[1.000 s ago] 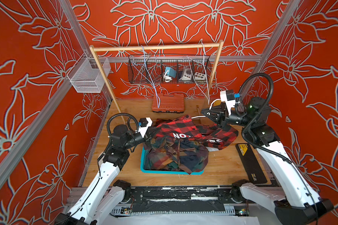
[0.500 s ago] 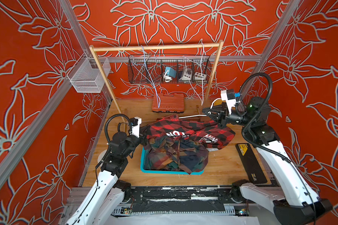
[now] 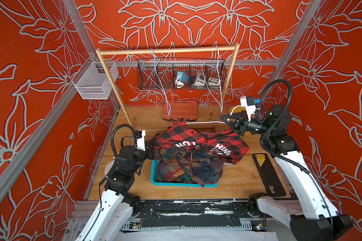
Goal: Remove the clothespins securing long-sleeve shirts to the hanger
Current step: Remove the long-sleeve shirt from the hanger.
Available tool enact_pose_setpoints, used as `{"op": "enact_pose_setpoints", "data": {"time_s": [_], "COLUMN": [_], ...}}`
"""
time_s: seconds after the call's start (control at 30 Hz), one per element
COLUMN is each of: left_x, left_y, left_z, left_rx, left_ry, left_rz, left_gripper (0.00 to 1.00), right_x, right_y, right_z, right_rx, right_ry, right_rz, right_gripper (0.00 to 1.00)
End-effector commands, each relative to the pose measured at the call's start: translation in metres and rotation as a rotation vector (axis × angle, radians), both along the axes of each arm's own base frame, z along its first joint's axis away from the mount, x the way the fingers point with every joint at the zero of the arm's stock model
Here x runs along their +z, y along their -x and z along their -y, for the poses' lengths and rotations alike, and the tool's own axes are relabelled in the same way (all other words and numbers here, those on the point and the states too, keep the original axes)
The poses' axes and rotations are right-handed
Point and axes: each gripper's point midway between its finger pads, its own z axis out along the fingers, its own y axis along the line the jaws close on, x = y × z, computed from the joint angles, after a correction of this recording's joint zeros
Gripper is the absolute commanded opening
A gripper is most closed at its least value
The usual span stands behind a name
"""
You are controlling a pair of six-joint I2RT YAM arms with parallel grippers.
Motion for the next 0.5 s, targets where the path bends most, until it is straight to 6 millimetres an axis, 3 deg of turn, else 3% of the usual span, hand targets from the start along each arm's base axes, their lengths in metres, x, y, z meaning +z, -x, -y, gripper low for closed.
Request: {"op": "enact_pose_setpoints", "data": {"time_s": [0.0,0.13,0.33,0.37,0.43,0.47], "left_x": [-0.019,-0.015,-0.005,0.000,0.014,0.022], "left_y": [0.001,0.008,0.010,0.012,0.018,0.023], "left_z": [-0.046,-0.050,-0.020,-0.011,0.009,0.018], "left_rx": [0.245,0.259,0.074,0.019,-0.109,-0.169], "left_ry": [-0.047,-0.054,-0.058,-0.060,-0.081,-0.094], "left_rz": [-0.061,-0.049,-0.009,0.009,0.068,0.100], "left_gripper": [0.00,0.00,0.00,0.11,0.48,0.61], "right_x": [0.020,0.023,0.033,0.034,0.033,0.031], "right_y": [0.001,-0.002,0.007,0.011,0.019,0.021], "right_z": [0.014,0.019,0.014,0.011,-0.001,-0.006], "right_rx": [-0.059,-0.079,-0.035,-0.020,0.023,0.035], "right_ry": [-0.020,-0.026,-0.040,-0.032,-0.013,-0.001], "right_rz": [0.090,0.085,0.128,0.138,0.162,0.167], "right_gripper": [0.00,0.00,0.00,0.00,0.00,0.00]}}
